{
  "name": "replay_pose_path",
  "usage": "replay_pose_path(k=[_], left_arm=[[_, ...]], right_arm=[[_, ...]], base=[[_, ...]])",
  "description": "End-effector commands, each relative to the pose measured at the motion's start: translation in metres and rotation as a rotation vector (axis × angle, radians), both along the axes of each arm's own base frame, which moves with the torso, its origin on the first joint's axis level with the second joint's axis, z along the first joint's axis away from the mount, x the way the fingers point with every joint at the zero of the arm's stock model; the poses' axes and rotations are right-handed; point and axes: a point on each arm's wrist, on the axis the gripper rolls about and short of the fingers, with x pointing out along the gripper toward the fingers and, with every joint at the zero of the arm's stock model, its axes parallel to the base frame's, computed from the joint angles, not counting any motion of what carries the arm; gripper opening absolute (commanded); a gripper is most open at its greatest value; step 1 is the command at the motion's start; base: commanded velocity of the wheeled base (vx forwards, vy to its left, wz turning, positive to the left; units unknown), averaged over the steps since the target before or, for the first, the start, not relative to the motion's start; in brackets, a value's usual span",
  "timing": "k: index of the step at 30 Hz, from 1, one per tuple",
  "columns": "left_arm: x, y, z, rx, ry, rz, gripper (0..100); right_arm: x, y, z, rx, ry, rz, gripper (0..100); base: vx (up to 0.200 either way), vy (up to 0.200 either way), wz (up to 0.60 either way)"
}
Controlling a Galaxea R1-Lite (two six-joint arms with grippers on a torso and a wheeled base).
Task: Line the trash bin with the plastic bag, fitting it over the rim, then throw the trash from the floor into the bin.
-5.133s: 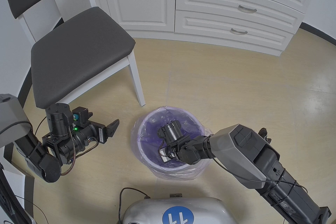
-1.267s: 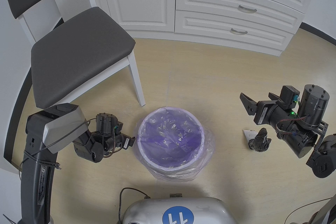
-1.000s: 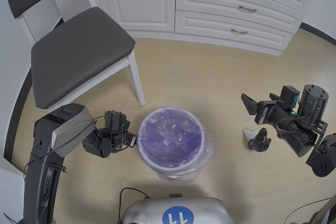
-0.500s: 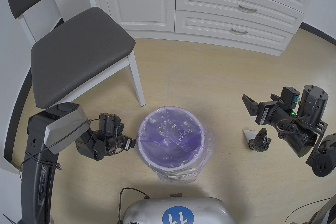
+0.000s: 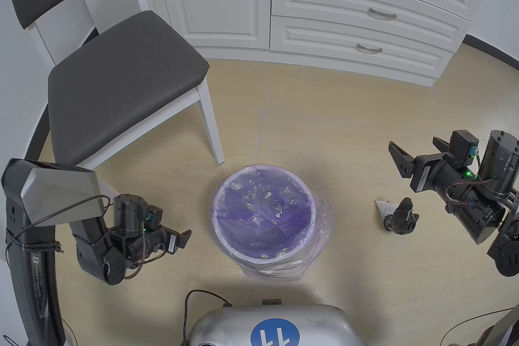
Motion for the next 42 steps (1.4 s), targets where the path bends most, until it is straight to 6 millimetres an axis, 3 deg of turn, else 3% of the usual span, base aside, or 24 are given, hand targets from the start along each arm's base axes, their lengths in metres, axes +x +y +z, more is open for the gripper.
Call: replay_pose_path(k=[1,8,14,20,27,30,34,38,42], left_arm=[[-0.066,0.031,0.061,-0.067,-0.174,0.037,100],[-0.106,0.040,0.088,-0.149,-0.228,0.014,100],[-0.138,0.038,0.115,-0.208,-0.315,-0.015,100],[-0.152,0.035,0.137,-0.279,-0.411,-0.041,100],[-0.162,0.020,0.145,-0.344,-0.431,-0.119,100],[-0.164,0.015,0.146,-0.346,-0.430,-0.141,100],[-0.169,0.012,0.150,-0.352,-0.457,-0.127,100],[-0.175,0.012,0.158,-0.357,-0.505,-0.088,100],[-0.180,0.014,0.164,-0.378,-0.538,-0.086,100]], right_arm=[[-0.034,-0.017,0.020,-0.055,-0.091,0.006,100],[-0.040,-0.024,0.022,-0.107,-0.096,-0.017,100],[-0.042,-0.049,0.009,-0.276,-0.021,-0.128,100],[-0.029,-0.062,-0.006,-0.337,0.108,-0.192,100],[0.033,-0.090,-0.058,-0.326,0.417,-0.195,100],[0.069,-0.101,-0.097,-0.252,0.540,-0.185,100],[0.112,-0.106,-0.165,-0.125,0.684,-0.212,100],[0.138,-0.120,-0.214,-0.075,0.743,-0.263,100],[0.148,-0.129,-0.229,-0.035,0.753,-0.274,100]], base=[[0.000,0.000,0.00],[0.000,0.000,0.00],[0.000,0.000,0.00],[0.000,0.000,0.00],[0.000,0.000,0.00],[0.000,0.000,0.00],[0.000,0.000,0.00],[0.000,0.000,0.00],[0.000,0.000,0.00]])
